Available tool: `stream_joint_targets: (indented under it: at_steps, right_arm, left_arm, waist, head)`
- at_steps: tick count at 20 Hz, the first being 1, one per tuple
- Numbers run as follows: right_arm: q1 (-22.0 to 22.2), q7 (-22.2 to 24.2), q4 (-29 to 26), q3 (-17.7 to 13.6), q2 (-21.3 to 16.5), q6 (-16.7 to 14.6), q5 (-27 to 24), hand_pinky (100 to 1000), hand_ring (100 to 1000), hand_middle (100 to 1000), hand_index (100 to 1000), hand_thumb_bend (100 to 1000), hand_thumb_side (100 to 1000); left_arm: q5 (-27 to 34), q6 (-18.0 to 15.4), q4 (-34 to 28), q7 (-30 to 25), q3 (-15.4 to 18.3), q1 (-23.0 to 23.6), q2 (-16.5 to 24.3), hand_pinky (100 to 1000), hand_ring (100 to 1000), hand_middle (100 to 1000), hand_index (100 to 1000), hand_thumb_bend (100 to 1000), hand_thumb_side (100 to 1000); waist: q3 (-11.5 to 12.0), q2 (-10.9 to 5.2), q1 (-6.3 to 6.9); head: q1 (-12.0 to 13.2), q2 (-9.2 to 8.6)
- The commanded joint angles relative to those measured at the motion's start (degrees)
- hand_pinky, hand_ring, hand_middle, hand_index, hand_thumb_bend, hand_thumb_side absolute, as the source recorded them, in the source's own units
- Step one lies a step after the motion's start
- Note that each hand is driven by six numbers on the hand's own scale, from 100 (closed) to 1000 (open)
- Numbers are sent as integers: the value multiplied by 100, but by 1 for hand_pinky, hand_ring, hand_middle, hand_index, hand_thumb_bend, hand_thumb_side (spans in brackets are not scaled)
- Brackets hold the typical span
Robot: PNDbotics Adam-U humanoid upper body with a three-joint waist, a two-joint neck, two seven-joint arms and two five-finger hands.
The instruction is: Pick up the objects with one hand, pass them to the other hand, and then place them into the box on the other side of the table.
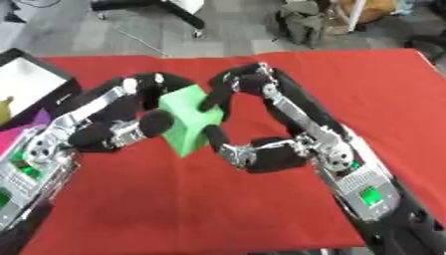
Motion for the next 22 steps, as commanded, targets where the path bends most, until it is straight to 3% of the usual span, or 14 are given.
stream_joint_targets:
  at_steps: [1, 7, 10, 15, 19, 22]
  right_arm:
    - [-102, 19, -75, -12, -44, -1, -38, 751, 584, 370, 435, 100, 148]
    - [-99, 25, -79, -12, -45, 8, -51, 752, 584, 370, 435, 100, 149]
    - [-101, 47, -80, 5, -46, 8, -68, 752, 584, 369, 435, 100, 149]
    - [-122, 111, -76, 53, -54, -2, -99, 752, 584, 370, 435, 100, 150]
    - [-127, 136, -74, 55, -58, -6, -110, 753, 585, 370, 435, 100, 151]
    - [-126, 151, -75, 51, -64, -11, -104, 754, 588, 375, 441, 100, 149]
  left_arm:
    - [75, 3, -204, -190, -44, -124, 105, 857, 687, 628, 813, 533, 698]
    - [51, 74, -288, -516, -124, -120, 149, 852, 666, 607, 802, 500, 661]
    - [82, 92, -292, -510, -135, -133, 127, 842, 632, 568, 769, 428, 592]
    - [145, 114, -321, -468, -184, -176, 93, 839, 608, 539, 745, 381, 530]
    - [184, 126, -342, -476, -214, -187, 79, 821, 541, 461, 678, 306, 454]
    - [204, 144, -345, -398, -225, -195, 72, 794, 460, 358, 588, 189, 354]
  waist:
    - [7, -61, 16]
    - [2, -62, 19]
    - [3, -64, 17]
    - [8, -67, 13]
    - [13, -65, 11]
    - [19, -66, 10]
  head:
    - [-2, 33]
    - [17, 34]
    - [18, 34]
    - [24, 34]
    - [21, 34]
    - [18, 34]
